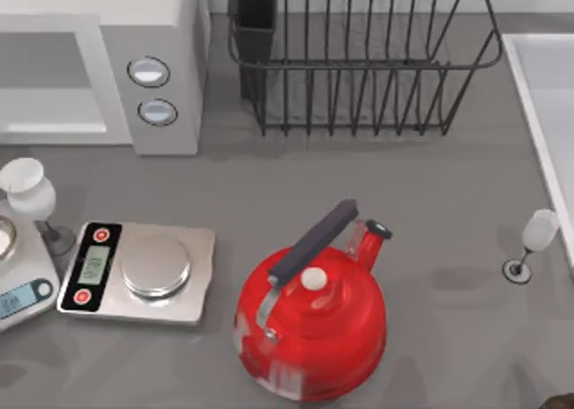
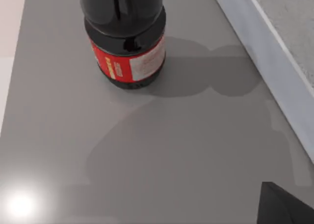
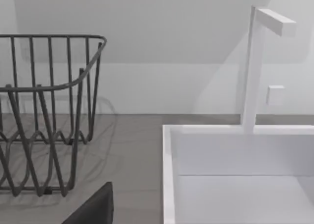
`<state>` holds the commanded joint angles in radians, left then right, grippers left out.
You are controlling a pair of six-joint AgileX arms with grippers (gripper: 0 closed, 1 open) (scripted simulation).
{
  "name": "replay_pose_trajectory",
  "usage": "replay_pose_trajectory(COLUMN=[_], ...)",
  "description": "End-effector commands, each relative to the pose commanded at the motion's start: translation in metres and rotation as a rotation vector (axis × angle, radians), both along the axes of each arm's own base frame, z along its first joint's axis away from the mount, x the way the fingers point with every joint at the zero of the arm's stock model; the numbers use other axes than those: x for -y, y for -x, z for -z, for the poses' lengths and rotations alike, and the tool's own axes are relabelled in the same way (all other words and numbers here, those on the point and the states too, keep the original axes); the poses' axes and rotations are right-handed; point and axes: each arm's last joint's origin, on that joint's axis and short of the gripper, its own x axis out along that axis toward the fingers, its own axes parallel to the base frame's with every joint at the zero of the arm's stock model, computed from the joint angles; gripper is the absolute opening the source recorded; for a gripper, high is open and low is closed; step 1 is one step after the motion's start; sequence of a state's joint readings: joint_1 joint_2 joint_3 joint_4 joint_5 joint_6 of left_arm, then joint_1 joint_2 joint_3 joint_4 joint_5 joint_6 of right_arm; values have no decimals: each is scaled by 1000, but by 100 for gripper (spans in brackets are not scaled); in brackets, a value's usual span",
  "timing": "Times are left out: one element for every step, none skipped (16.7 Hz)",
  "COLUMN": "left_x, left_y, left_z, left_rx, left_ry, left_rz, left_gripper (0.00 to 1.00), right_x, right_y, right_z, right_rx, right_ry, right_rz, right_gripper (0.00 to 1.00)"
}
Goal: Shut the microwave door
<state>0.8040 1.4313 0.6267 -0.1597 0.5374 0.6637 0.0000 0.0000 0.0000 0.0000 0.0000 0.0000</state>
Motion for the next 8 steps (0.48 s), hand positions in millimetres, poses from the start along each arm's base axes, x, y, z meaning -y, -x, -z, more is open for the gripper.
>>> replay_pose_trajectory(left_x=[11,24,40,55,67,76,82,86], left_y=[0,0,0,1,1,1,2,3], left_z=[0,1,0,0,-1,-2,-1,0], left_rx=[-4,-7,-5,0,6,10,9,6], left_ry=[-8,-13,-14,-8,-2,4,9,12], left_rz=[0,1,3,4,3,1,-1,-3], left_gripper=[0,0,0,0,0,0,0,0], right_x=[0,0,0,0,0,0,0,0], right_y=[0,0,0,0,0,0,0,0], right_z=[0,0,0,0,0,0,0,0], right_rx=[0,0,0,0,0,0,0,0], right_ry=[0,0,0,0,0,0,0,0], right_rz=[0,0,0,0,0,0,0,0], right_gripper=[100,100,100,100,100,100,100,100])
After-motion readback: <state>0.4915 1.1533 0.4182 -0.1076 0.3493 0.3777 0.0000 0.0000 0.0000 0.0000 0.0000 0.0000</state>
